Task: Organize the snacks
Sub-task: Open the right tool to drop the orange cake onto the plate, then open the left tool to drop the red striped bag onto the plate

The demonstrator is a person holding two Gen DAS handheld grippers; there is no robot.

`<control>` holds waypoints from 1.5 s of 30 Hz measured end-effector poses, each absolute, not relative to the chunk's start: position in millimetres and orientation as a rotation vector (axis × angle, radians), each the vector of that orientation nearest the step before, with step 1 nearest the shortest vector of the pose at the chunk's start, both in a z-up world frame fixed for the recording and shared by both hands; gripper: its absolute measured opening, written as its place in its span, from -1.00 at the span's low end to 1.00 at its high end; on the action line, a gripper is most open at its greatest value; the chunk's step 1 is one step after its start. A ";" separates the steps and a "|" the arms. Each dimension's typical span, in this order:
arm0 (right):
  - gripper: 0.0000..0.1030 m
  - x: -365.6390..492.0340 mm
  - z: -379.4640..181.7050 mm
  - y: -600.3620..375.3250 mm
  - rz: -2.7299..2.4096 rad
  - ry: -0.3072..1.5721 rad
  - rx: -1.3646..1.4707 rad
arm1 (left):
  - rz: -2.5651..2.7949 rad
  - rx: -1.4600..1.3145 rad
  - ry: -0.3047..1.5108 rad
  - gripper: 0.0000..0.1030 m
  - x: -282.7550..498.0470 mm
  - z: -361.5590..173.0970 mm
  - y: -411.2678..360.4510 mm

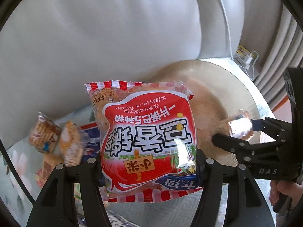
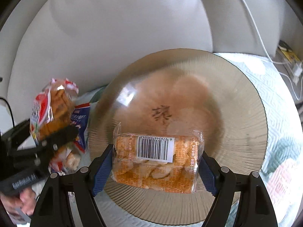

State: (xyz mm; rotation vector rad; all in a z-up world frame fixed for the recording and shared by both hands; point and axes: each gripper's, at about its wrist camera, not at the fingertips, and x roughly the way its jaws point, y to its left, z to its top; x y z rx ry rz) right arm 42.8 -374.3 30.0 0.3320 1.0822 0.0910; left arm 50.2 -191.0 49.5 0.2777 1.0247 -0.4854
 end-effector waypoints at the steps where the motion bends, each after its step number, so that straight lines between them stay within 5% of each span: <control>1: 0.55 42.2 28.3 -376.5 0.088 1.081 0.350 | -0.492 0.285 1.028 0.21 48.5 47.3 -193.5; 32: 0.78 29.3 14.2 -411.3 -0.004 1.105 0.455 | -0.595 0.266 1.131 0.33 68.2 29.5 -225.8; 37: 0.78 28.3 13.7 -418.8 0.005 1.092 0.490 | -0.594 0.232 1.056 0.72 74.5 41.4 -225.7; 38: 0.78 28.6 13.1 -420.1 0.008 1.091 0.495 | -0.582 0.246 1.035 0.97 74.8 44.4 -226.4; 45: 0.78 30.0 10.0 -419.9 0.017 1.091 0.511 | -0.577 0.238 1.063 0.99 82.0 49.1 -225.3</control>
